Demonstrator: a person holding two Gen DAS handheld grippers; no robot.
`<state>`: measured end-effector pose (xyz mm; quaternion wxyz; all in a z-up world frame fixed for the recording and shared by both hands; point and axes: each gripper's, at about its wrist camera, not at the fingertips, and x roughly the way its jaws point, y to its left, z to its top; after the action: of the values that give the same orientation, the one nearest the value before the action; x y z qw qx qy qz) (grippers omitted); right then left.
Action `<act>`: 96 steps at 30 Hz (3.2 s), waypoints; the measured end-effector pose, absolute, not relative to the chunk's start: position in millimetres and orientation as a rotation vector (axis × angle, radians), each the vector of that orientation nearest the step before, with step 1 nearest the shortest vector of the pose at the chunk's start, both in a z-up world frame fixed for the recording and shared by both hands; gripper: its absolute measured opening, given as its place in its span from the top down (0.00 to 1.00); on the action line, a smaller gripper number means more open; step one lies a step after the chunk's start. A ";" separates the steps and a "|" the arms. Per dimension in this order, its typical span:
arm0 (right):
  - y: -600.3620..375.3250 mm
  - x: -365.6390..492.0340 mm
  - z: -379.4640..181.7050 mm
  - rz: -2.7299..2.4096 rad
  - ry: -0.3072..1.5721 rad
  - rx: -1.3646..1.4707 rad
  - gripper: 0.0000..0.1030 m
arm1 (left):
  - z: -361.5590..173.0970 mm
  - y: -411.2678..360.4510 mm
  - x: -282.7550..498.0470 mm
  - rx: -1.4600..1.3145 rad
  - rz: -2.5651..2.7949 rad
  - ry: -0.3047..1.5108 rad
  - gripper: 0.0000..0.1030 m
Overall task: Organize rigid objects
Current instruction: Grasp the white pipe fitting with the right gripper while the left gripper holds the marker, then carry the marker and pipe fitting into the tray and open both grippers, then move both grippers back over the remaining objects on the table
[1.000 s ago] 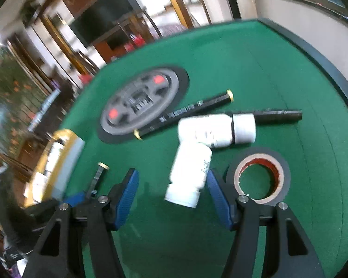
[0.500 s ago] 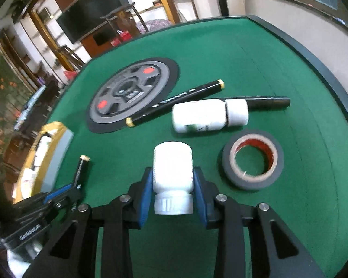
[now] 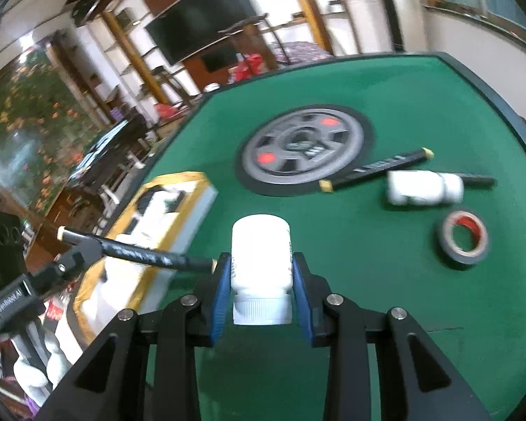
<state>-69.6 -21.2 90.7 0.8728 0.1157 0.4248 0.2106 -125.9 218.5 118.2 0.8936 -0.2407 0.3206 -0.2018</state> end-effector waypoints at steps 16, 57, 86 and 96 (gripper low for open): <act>147.8 -91.0 87.4 0.755 0.989 0.101 0.68 | 96.9 329.8 -177.7 -0.325 -0.201 0.797 0.85; 175.1 -77.9 83.3 0.582 0.959 -0.009 0.43 | 58.8 317.4 -153.3 -0.297 -0.168 0.936 0.20; 95.5 -50.8 141.9 0.526 0.743 0.097 0.17 | 81.2 281.9 -164.6 -0.303 -0.257 0.915 0.07; -64.3 -64.4 103.6 0.185 0.761 0.132 0.12 | 81.4 174.5 -156.8 -0.161 -0.430 1.012 0.07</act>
<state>-64.4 -64.3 103.6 0.9222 0.0644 0.3704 0.0901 -156.8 174.5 81.4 0.8495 -0.0765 0.4803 -0.2042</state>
